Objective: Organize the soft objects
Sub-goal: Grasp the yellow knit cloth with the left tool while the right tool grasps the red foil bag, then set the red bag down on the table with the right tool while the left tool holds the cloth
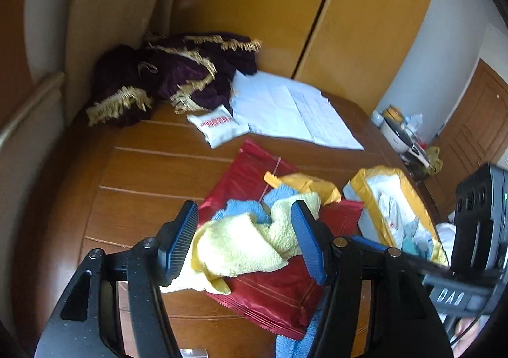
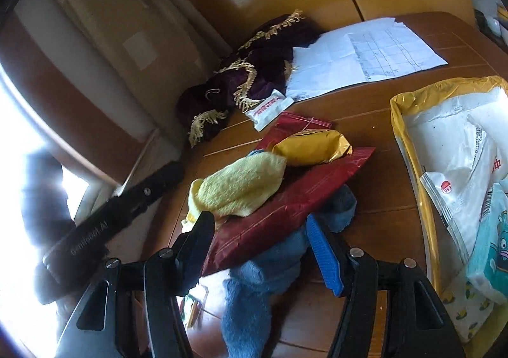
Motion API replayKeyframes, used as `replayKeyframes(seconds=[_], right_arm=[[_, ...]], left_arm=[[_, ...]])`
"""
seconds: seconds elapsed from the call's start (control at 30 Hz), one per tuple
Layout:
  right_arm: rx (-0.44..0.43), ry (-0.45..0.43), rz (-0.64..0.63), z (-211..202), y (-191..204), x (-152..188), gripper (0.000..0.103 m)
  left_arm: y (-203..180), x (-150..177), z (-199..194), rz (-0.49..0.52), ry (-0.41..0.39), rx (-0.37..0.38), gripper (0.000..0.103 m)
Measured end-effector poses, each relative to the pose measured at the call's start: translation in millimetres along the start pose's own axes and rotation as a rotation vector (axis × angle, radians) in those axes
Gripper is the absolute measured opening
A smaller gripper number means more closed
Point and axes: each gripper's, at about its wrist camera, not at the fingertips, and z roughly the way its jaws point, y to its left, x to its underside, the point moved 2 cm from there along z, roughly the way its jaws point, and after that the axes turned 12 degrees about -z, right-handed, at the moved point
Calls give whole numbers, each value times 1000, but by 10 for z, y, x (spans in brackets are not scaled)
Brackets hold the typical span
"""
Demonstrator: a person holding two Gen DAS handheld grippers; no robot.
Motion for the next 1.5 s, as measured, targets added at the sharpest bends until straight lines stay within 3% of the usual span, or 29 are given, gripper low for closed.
replayKeyframes(seconds=[0.07,0.13,0.2,0.3,0.4,0.67,0.93,1.13,1.37,1.43,1.47,1.5], right_arm=[[-9,17,26,91,-58,-14,63],[-7,27,63,159,-129,14,62],[-25,28,57,198,-128,21,53],[22,13,4,211,-76,25,39],[-7,1,7,183,-54,73,31],[-149,-78,-12,-238,142,295,18],[-228,-150,-89,-654,301,502,16],[-277,-228,-161,-1112,210,680,15],[-321,-217,-189,-1349,28,625,14],[-328,-185,-188,-1375,6,589,8],[-336,-183,-200,-1416,15,560,0],[-338,-193,-214,-1462,27,552,1]], left_arm=[[11,52,73,-7,52,13,59],[21,74,57,-2,50,27,59],[38,110,59,-5,43,25,57],[66,163,56,8,33,-6,46],[82,240,-46,-18,29,-6,39],[227,371,-493,-179,-41,40,36],[5,537,-845,-206,-98,50,34],[-134,627,-917,-257,-68,48,33],[-418,719,-950,-312,-41,148,33],[-480,711,-961,-319,-42,190,33],[-500,707,-974,-317,-54,200,33],[-516,718,-991,-314,-65,197,33]])
